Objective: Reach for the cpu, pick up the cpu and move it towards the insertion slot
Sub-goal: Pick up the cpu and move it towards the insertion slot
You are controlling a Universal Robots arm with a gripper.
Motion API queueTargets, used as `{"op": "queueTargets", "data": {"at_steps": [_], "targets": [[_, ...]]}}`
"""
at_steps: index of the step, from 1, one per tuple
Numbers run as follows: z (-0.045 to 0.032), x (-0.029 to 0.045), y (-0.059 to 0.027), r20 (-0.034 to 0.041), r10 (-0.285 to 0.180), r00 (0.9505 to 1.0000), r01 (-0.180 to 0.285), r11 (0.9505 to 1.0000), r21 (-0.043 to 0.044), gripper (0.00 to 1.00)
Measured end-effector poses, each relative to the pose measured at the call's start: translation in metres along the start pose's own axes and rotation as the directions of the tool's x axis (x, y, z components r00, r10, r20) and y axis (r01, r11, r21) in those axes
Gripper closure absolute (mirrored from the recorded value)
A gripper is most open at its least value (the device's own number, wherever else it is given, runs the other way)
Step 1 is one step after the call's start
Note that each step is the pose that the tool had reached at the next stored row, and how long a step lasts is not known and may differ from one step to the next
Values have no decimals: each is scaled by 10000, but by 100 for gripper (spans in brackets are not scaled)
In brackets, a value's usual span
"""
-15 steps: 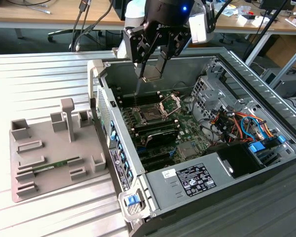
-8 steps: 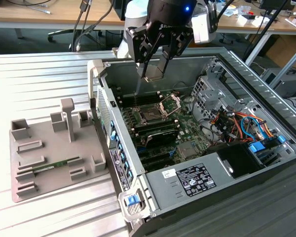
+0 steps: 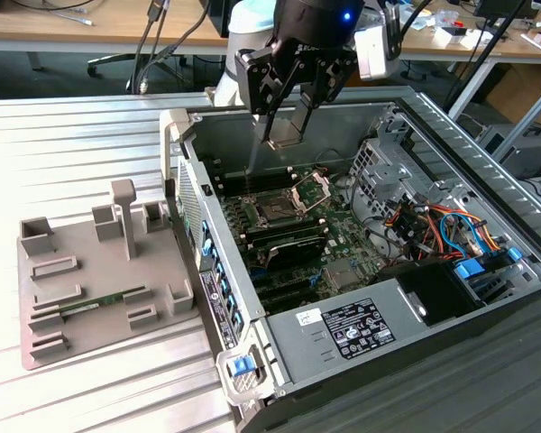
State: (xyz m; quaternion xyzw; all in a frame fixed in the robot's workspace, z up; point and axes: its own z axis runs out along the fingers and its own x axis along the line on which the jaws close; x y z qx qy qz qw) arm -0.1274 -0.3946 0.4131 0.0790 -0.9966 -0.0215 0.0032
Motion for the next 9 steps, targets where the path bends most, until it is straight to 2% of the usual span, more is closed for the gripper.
{"op": "queueTargets", "data": {"at_steps": [9], "targets": [[0, -45, -7, 0, 0, 10000, 0, 10000, 0, 45]]}}
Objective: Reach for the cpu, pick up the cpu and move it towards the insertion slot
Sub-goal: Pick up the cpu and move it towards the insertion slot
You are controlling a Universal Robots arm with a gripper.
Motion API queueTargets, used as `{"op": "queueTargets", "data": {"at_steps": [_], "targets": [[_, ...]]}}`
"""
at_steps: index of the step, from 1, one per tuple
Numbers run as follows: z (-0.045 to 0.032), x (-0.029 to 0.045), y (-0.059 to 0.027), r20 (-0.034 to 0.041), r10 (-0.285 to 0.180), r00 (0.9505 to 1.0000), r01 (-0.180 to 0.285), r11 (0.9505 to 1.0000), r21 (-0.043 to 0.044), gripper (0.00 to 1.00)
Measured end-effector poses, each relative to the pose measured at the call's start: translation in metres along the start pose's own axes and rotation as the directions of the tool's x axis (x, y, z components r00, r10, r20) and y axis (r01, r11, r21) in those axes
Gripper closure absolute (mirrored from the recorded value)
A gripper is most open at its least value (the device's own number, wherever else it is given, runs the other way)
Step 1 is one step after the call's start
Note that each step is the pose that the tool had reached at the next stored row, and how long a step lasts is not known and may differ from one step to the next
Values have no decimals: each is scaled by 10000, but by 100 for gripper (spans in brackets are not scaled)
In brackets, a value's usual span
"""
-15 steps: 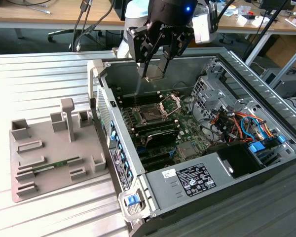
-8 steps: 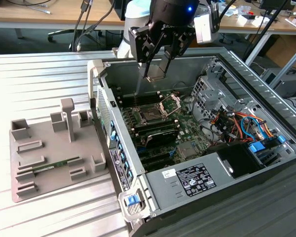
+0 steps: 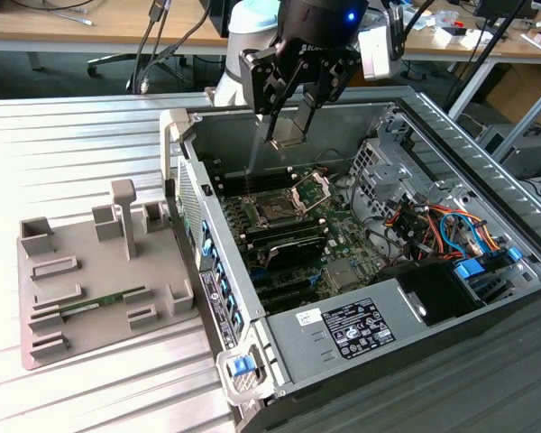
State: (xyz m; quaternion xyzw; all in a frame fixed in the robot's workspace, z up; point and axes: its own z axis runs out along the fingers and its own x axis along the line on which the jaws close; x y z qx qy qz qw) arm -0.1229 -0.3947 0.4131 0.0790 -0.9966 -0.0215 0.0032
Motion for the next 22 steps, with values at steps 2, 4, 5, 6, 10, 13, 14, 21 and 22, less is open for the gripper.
{"op": "queueTargets", "data": {"at_steps": [2, 4, 5, 6, 10, 13, 14, 21, 22], "targets": [[0, -11, -2, 0, 0, 10000, 0, 10000, 0, 45], [0, -24, -4, 0, 1, 10000, -1, 10000, 0, 45], [0, -28, -4, 0, 1, 10000, -1, 10000, 0, 45], [-1, -33, -5, -1, 1, 10000, -1, 10000, 1, 45], [-1, -60, -10, 0, 1, 10000, -1, 10000, 0, 45], [-1, -79, -12, 0, 1, 10000, -1, 10000, 0, 45], [-1, -88, -14, 0, 1, 10000, -1, 10000, 0, 45], [-1, -133, -21, 0, 1, 10000, -1, 10000, 0, 45], [-1, -138, -22, 0, 0, 10000, 0, 10000, -1, 45]]}}
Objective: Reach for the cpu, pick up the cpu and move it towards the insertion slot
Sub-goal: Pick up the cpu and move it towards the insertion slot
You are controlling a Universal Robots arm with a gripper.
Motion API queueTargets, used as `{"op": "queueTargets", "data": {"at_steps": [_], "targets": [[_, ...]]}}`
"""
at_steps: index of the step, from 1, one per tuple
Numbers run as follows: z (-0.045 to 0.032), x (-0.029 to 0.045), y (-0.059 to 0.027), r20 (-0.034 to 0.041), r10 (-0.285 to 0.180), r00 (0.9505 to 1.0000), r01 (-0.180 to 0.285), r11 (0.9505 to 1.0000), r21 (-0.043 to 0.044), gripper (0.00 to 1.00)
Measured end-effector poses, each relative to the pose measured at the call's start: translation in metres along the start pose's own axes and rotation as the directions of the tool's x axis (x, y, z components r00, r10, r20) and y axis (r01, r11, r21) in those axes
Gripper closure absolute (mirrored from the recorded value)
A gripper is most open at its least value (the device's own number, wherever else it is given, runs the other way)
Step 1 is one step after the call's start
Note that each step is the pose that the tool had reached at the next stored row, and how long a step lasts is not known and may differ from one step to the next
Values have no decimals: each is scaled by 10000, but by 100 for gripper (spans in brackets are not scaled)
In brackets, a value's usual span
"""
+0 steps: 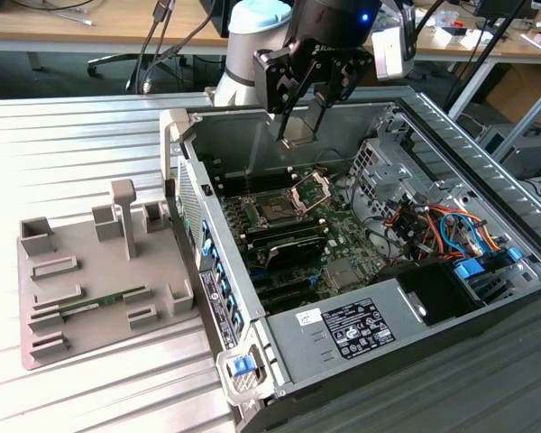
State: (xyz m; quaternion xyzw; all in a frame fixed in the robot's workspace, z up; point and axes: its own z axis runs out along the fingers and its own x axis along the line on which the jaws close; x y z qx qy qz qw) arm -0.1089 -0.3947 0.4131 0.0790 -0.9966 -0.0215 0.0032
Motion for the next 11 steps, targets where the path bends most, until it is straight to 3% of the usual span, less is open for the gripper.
{"op": "queueTargets", "data": {"at_steps": [11], "targets": [[-1, -64, -10, 0, 0, 10000, 0, 10000, 0, 45]]}}
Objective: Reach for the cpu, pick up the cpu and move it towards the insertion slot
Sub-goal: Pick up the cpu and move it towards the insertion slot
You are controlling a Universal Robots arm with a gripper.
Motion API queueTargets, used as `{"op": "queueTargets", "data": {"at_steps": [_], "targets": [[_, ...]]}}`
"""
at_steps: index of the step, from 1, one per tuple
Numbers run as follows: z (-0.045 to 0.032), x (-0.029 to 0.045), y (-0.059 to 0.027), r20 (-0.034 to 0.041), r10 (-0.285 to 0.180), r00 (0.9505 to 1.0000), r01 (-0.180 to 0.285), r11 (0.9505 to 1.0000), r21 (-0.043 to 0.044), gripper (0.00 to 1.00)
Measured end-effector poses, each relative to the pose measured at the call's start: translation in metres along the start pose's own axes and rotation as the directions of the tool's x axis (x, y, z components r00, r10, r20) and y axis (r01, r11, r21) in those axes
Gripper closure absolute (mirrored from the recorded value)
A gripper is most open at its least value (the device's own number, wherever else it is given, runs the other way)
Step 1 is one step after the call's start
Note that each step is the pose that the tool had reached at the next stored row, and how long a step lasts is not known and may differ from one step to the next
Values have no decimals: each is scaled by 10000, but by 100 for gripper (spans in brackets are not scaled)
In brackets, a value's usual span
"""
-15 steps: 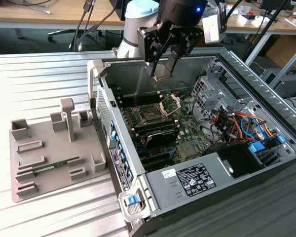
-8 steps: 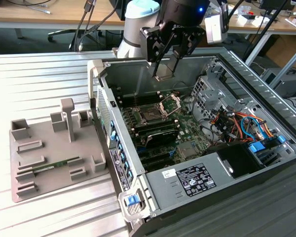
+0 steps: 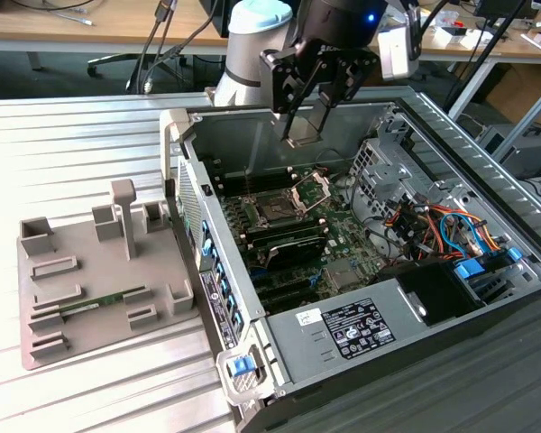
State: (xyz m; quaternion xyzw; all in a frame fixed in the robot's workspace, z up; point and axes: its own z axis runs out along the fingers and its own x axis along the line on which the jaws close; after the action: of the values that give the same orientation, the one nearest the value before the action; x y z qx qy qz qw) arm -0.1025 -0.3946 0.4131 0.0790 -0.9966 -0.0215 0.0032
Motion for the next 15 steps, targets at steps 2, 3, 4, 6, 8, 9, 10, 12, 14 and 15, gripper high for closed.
{"op": "queueTargets", "data": {"at_steps": [2, 3, 4, 6, 8, 9, 10, 12, 14, 15], "targets": [[0, -10, -2, 0, 0, 10000, 0, 10000, 0, 45], [0, -14, -2, 0, 0, 10000, 0, 10000, 0, 45], [0, -18, -3, -1, 1, 10000, -1, 10000, 0, 45], [0, -28, -4, 0, 1, 10000, -1, 10000, 0, 45], [-1, -37, -6, 0, 0, 10000, 0, 10000, 1, 45], [-1, -42, -7, 0, 0, 10000, 0, 10000, 0, 45], [-1, -50, -8, 0, 0, 10000, 0, 10000, 0, 45], [-1, -66, -10, 0, 0, 10000, 0, 10000, 0, 45], [-1, -80, -13, 0, 0, 10000, 0, 10000, 0, 45], [-1, -91, -15, 0, 0, 10000, 0, 10000, 0, 45]]}}
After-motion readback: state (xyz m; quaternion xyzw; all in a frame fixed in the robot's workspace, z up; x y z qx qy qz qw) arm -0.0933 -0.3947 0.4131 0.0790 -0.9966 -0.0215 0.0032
